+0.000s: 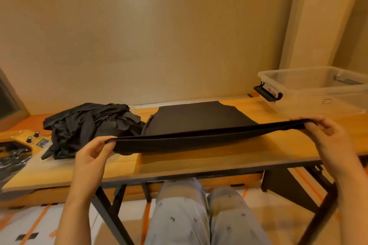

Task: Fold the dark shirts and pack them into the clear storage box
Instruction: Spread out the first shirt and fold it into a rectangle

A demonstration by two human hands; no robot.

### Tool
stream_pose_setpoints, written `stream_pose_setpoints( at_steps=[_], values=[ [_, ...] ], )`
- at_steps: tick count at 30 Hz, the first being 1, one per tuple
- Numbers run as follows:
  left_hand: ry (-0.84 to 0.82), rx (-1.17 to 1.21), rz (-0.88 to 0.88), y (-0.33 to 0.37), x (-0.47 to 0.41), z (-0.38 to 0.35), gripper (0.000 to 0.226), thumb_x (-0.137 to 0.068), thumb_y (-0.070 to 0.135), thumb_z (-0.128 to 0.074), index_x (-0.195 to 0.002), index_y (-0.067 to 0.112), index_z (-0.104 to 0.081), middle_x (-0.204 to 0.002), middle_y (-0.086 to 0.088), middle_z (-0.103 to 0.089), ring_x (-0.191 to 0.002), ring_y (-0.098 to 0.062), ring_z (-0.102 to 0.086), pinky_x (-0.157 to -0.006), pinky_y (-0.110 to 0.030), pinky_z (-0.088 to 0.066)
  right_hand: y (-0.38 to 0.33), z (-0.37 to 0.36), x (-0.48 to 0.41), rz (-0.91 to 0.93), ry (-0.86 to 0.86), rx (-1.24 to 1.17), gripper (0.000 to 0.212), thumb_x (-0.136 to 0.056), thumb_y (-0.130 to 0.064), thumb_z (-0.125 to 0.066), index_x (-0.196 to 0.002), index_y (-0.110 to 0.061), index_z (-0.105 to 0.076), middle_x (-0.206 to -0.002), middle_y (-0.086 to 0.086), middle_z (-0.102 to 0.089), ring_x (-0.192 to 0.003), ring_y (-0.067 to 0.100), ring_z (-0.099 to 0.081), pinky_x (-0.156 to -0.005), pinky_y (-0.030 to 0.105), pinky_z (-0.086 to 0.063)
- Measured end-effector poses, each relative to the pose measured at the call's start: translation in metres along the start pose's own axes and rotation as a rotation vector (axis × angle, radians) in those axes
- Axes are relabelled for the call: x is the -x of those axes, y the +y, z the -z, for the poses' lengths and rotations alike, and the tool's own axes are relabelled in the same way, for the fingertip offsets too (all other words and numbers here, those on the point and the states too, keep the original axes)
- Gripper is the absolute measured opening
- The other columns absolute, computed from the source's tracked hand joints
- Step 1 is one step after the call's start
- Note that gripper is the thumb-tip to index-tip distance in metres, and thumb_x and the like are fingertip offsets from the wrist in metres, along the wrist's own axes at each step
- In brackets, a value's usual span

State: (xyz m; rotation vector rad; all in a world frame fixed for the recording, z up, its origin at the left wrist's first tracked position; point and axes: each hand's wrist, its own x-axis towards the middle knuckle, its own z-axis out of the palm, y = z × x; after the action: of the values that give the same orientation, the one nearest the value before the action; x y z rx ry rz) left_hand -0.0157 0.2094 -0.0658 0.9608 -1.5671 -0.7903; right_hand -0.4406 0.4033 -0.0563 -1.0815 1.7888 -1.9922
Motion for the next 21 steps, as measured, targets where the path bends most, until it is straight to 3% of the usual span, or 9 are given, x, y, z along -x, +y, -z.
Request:
stream_pose_setpoints(
  at_steps=[2, 4, 8, 11, 14, 16, 18, 21],
  values=[
    [-0.006, 0.023, 0.003, 0.001, 0.006, 0.000, 0.018, -0.097, 0.013, -0.051, -0.099, 0.020, -0.067, -0.091, 0.007, -0.071, -0.092, -0.009, -0.067, -0.082, -0.026, -0.056, 0.001, 0.001, 0.007, -0.007, 0.020, 0.019, 0.009, -0.087, -0.041, -0.058, -0.089, -0.036, -0.067, -0.104, -0.003, -0.068, -0.102, 0.010, -0.063, -0.098, 0.038, -0.049],
    [-0.016, 0.040, 0.009, 0.002, 0.013, 0.000, 0.016, -0.098, 0.015, -0.048, -0.100, 0.019, -0.064, -0.091, 0.006, -0.071, -0.092, -0.011, -0.068, -0.080, -0.026, -0.057, 0.004, 0.003, 0.012, -0.008, 0.034, 0.037, 0.017, -0.093, -0.024, -0.055, -0.090, -0.037, -0.065, -0.104, -0.006, -0.067, -0.101, 0.009, -0.063, -0.096, 0.036, -0.051],
    [-0.032, 0.023, -0.015, 0.006, 0.026, 0.003, 0.014, -0.099, 0.019, -0.046, -0.102, 0.022, -0.060, -0.092, -0.002, -0.069, -0.091, -0.016, -0.069, -0.073, -0.028, -0.059, 0.003, 0.007, 0.028, 0.007, 0.080, 0.028, 0.026, -0.098, -0.018, -0.050, -0.090, -0.039, -0.064, -0.103, -0.005, -0.068, -0.100, 0.010, -0.065, -0.087, 0.023, -0.054],
    [-0.035, -0.007, -0.035, 0.010, 0.033, 0.005, 0.014, -0.100, 0.020, -0.045, -0.101, 0.023, -0.058, -0.094, -0.005, -0.068, -0.089, -0.018, -0.068, -0.068, -0.029, -0.057, 0.000, 0.012, 0.038, 0.042, 0.130, 0.072, 0.027, -0.098, -0.021, -0.050, -0.090, -0.043, -0.063, -0.103, -0.008, -0.067, -0.102, 0.011, -0.063, -0.089, 0.032, -0.052],
    [-0.018, -0.008, -0.059, 0.014, 0.036, 0.005, 0.015, -0.101, 0.018, -0.043, -0.099, 0.025, -0.057, -0.094, -0.008, -0.065, -0.086, -0.018, -0.066, -0.059, -0.020, -0.056, -0.006, 0.016, 0.047, 0.065, 0.162, 0.068, 0.011, -0.084, -0.045, -0.054, -0.090, -0.049, -0.063, -0.102, -0.004, -0.067, -0.100, 0.015, -0.063, -0.087, 0.038, -0.051],
    [-0.006, -0.018, -0.073, 0.015, 0.036, 0.004, 0.014, -0.102, 0.018, -0.042, -0.101, 0.022, -0.056, -0.092, -0.007, -0.062, -0.084, -0.017, -0.064, -0.057, -0.016, -0.054, -0.008, 0.018, 0.049, 0.061, 0.167, 0.061, 0.015, -0.079, -0.051, -0.052, -0.090, -0.049, -0.062, -0.102, 0.001, -0.066, -0.098, 0.020, -0.064, -0.082, 0.043, -0.054],
    [-0.003, -0.018, -0.063, 0.014, 0.036, 0.004, 0.014, -0.102, 0.019, -0.041, -0.105, 0.019, -0.054, -0.092, -0.007, -0.061, -0.084, -0.018, -0.064, -0.054, -0.018, -0.053, -0.011, 0.017, 0.049, 0.059, 0.168, 0.055, 0.012, -0.092, -0.039, -0.053, -0.092, -0.048, -0.061, -0.102, -0.001, -0.065, -0.097, 0.019, -0.063, -0.076, 0.043, -0.056],
    [0.005, -0.022, -0.053, 0.016, 0.035, 0.002, 0.014, -0.102, 0.020, -0.041, -0.102, 0.025, -0.055, -0.093, -0.008, -0.061, -0.083, -0.017, -0.063, -0.052, -0.020, -0.053, -0.010, 0.014, 0.043, 0.038, 0.179, 0.033, 0.022, -0.098, -0.026, -0.050, -0.094, -0.046, -0.060, -0.099, -0.008, -0.063, -0.093, 0.012, -0.061, -0.067, 0.032, -0.053]
  ],
)
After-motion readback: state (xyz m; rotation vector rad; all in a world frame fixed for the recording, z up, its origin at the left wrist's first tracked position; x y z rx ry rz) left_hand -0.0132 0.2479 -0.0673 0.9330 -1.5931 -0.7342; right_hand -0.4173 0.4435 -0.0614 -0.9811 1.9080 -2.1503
